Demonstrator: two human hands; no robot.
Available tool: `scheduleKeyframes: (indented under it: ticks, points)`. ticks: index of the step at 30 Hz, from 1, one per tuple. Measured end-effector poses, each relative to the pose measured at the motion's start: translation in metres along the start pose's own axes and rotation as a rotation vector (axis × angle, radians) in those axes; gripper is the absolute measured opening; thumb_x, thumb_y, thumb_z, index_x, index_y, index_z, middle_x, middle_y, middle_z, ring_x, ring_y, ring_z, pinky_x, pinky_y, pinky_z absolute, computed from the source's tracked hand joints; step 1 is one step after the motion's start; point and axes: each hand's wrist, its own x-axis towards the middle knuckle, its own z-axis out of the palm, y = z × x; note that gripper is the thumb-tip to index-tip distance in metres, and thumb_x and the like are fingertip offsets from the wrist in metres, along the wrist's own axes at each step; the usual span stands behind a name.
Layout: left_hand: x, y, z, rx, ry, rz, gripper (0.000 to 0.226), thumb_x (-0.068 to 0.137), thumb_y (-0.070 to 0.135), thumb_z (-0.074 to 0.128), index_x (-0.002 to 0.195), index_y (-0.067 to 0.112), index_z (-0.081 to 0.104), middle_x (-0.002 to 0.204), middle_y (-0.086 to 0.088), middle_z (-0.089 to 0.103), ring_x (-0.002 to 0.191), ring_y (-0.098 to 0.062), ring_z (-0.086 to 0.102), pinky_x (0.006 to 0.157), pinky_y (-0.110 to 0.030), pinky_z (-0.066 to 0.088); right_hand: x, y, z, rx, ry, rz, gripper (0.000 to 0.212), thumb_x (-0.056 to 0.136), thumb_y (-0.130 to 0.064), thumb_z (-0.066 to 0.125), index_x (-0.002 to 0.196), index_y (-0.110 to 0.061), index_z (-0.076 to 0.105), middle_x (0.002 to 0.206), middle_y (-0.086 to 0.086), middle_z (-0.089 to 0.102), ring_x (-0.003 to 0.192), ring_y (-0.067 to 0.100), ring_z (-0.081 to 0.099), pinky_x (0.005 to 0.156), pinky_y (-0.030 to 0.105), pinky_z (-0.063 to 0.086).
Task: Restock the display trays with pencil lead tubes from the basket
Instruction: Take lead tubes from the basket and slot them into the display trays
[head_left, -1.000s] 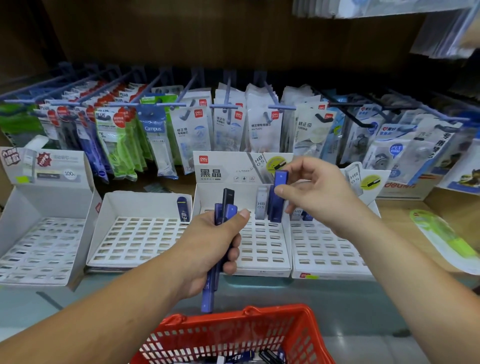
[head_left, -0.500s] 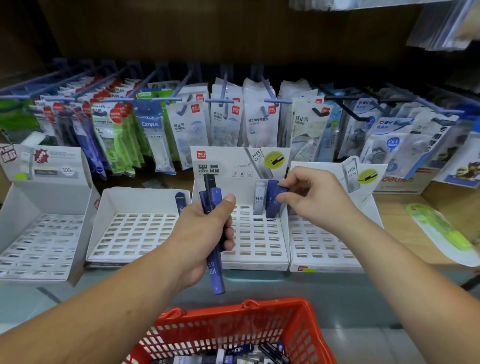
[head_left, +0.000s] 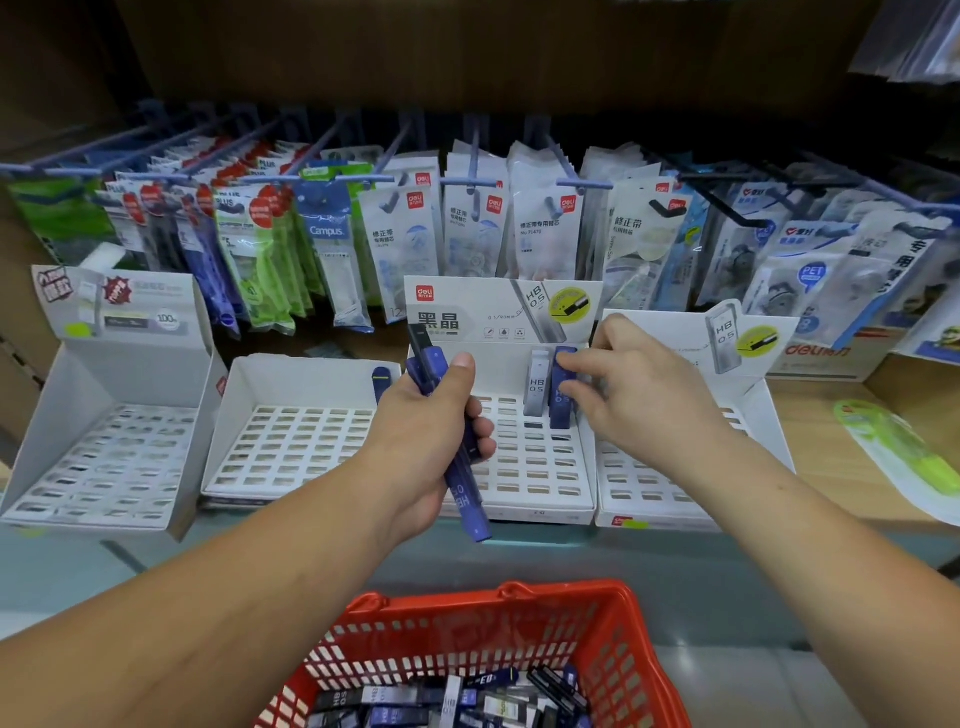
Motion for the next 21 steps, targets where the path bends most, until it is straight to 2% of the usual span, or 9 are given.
scheduleKeyframes:
  ticks: [3, 5, 7, 9, 10, 12, 15, 18, 21]
  points:
    - [-0.001, 0.003, 0.005, -0.042, 0.019, 0.015, 0.022, 0.103, 0.034, 0.062, 0.096, 0.014, 0.054, 0.064, -0.001, 0.053, 0.056, -0.017, 0.054, 0.055, -0.031, 0.055, -0.005, -0.008, -0.01, -0.13, -0.133, 0.056, 0.037, 0.101, -0.046, 0.055, 0.133, -0.031, 0.064, 0.11, -0.001, 0.048, 0.107, 0.024, 0.054, 0.071, 0.034, 0.043]
    - [-0.002, 0.005, 0.009, -0.051, 0.021, 0.021, 0.021, 0.103, 0.034, 0.062, 0.098, 0.015, 0.056, 0.064, -0.001, 0.054, 0.057, -0.018, 0.054, 0.056, -0.031, 0.056, -0.012, -0.009, -0.013, -0.142, -0.18, 0.044, 0.045, 0.1, -0.049, 0.052, 0.142, -0.032, 0.055, 0.112, -0.004, 0.045, 0.108, 0.021, 0.053, 0.076, 0.036, 0.047]
    - [-0.004, 0.004, 0.012, -0.058, 0.026, 0.029, 0.021, 0.103, 0.034, 0.062, 0.099, 0.014, 0.057, 0.066, -0.002, 0.054, 0.058, -0.018, 0.055, 0.057, -0.031, 0.057, -0.02, -0.013, -0.014, 0.038, -0.173, 0.049, 0.049, 0.096, -0.051, 0.059, 0.142, -0.033, 0.055, 0.107, -0.009, 0.048, 0.099, 0.01, 0.054, 0.076, 0.034, 0.047]
    - [-0.004, 0.004, 0.012, -0.061, 0.03, 0.041, 0.023, 0.103, 0.034, 0.061, 0.099, 0.012, 0.057, 0.068, -0.004, 0.054, 0.059, -0.019, 0.055, 0.056, -0.03, 0.057, -0.026, -0.024, -0.017, 0.397, -0.135, 0.13, 0.034, 0.089, -0.047, 0.073, 0.117, -0.029, 0.071, 0.092, -0.01, 0.063, 0.078, -0.002, 0.056, 0.073, 0.027, 0.044]
    - [-0.004, 0.004, 0.013, -0.061, 0.035, 0.046, 0.024, 0.104, 0.034, 0.061, 0.099, 0.011, 0.057, 0.069, -0.004, 0.054, 0.059, -0.02, 0.055, 0.055, -0.029, 0.056, -0.028, -0.032, -0.02, 0.577, -0.176, 0.191, 0.028, 0.084, -0.046, 0.078, 0.105, -0.027, 0.075, 0.084, -0.006, 0.069, 0.069, -0.002, 0.057, 0.069, 0.025, 0.045]
    - [-0.004, 0.005, 0.015, -0.073, 0.054, 0.048, 0.024, 0.104, 0.034, 0.06, 0.101, 0.011, 0.056, 0.068, -0.004, 0.055, 0.058, -0.02, 0.056, 0.053, -0.028, 0.055, -0.033, -0.046, -0.026, 0.789, -0.352, 0.277, 0.035, 0.077, -0.047, 0.085, 0.1, -0.023, 0.073, 0.079, 0.003, 0.074, 0.063, 0.005, 0.063, 0.059, 0.028, 0.048]
    - [-0.005, 0.006, 0.02, -0.102, 0.069, 0.071, 0.023, 0.104, 0.034, 0.06, 0.102, 0.011, 0.056, 0.064, -0.002, 0.054, 0.055, -0.018, 0.056, 0.054, -0.03, 0.054, -0.043, -0.063, -0.026, 0.876, -0.514, 0.312, 0.041, 0.079, -0.031, 0.087, 0.11, -0.018, 0.064, 0.08, 0.006, 0.078, 0.066, 0.014, 0.071, 0.048, 0.024, 0.044]
    - [-0.007, 0.005, 0.022, -0.103, 0.067, 0.079, 0.021, 0.105, 0.033, 0.059, 0.103, 0.013, 0.055, 0.062, -0.002, 0.054, 0.053, -0.017, 0.055, 0.056, -0.03, 0.055, -0.047, -0.065, -0.021, 0.991, -0.511, 0.348, 0.03, 0.086, -0.013, 0.082, 0.11, -0.011, 0.064, 0.079, 0.01, 0.077, 0.069, 0.022, 0.073, 0.054, 0.03, 0.053]
    - [-0.003, 0.007, 0.017, -0.115, 0.097, 0.073, 0.019, 0.105, 0.031, 0.06, 0.099, 0.014, 0.054, 0.06, -0.001, 0.054, 0.05, -0.015, 0.054, 0.057, -0.032, 0.054, -0.047, -0.054, -0.021, 0.916, -0.572, 0.323, 0.012, 0.093, -0.008, 0.073, 0.103, -0.014, 0.071, 0.074, 0.005, 0.075, 0.065, 0.018, 0.07, 0.06, 0.03, 0.057]
